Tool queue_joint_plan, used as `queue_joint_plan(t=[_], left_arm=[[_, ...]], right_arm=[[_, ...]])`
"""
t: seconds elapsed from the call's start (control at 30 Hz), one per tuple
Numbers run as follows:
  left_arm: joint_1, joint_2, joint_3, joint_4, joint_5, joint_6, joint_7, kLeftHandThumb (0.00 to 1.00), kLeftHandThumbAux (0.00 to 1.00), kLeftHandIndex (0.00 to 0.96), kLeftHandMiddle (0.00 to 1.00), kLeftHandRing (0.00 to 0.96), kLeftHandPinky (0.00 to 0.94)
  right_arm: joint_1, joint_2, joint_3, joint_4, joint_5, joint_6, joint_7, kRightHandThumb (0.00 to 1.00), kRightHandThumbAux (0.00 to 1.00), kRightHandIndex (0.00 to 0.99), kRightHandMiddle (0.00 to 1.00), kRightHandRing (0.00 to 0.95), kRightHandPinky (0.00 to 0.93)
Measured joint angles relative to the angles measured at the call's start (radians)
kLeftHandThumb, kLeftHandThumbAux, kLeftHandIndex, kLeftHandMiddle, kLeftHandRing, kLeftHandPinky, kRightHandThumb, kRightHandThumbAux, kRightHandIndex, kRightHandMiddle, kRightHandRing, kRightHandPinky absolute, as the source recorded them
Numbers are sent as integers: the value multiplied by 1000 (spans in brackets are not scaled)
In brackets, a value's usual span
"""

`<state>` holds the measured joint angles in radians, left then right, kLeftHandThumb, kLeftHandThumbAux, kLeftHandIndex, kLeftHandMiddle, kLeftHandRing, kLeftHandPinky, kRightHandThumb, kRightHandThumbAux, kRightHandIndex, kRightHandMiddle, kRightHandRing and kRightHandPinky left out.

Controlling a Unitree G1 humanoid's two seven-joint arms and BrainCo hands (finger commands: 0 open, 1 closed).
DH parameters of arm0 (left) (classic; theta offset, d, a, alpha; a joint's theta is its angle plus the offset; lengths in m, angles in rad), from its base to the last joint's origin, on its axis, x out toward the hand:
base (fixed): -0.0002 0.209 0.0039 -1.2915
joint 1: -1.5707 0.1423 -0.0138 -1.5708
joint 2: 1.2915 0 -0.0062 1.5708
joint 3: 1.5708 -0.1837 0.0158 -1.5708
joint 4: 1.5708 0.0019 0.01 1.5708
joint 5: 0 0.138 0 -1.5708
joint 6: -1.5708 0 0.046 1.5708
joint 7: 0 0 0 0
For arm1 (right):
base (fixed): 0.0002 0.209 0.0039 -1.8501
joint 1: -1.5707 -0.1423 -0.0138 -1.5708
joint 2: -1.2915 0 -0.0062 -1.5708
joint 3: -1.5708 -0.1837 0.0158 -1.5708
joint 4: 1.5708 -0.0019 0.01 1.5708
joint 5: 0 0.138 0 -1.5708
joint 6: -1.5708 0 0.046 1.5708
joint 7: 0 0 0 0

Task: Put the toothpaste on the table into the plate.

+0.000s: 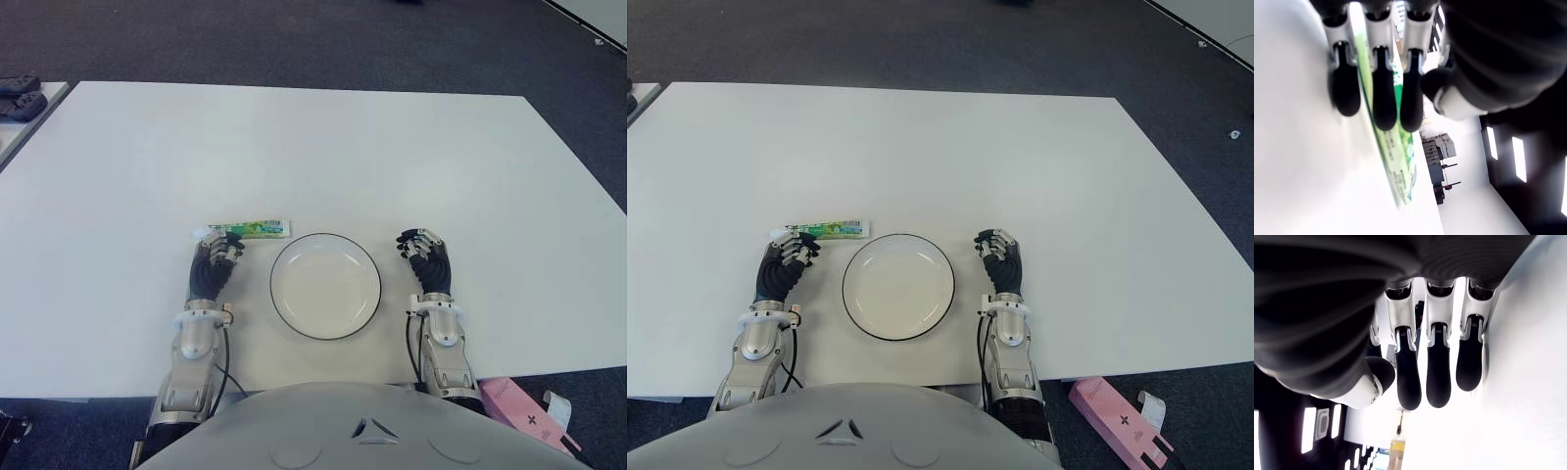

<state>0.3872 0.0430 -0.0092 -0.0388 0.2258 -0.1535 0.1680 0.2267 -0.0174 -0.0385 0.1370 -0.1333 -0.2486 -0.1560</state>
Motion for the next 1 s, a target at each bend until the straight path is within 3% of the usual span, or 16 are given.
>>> queue_joint_plan(t=[0.67, 1.0], left_arm=[[-2, 23, 2, -2, 14, -26, 6, 698, 722, 428, 521, 530, 530], [-40, 91, 23, -38, 210, -49, 117, 703, 722, 431, 534, 540, 546]], right_arm=[[-1, 10, 2, 1, -2, 0, -9, 707, 726, 428, 506, 495, 497], [-3, 8, 13, 12, -7, -14, -16, 706, 727, 428, 503, 491, 491]])
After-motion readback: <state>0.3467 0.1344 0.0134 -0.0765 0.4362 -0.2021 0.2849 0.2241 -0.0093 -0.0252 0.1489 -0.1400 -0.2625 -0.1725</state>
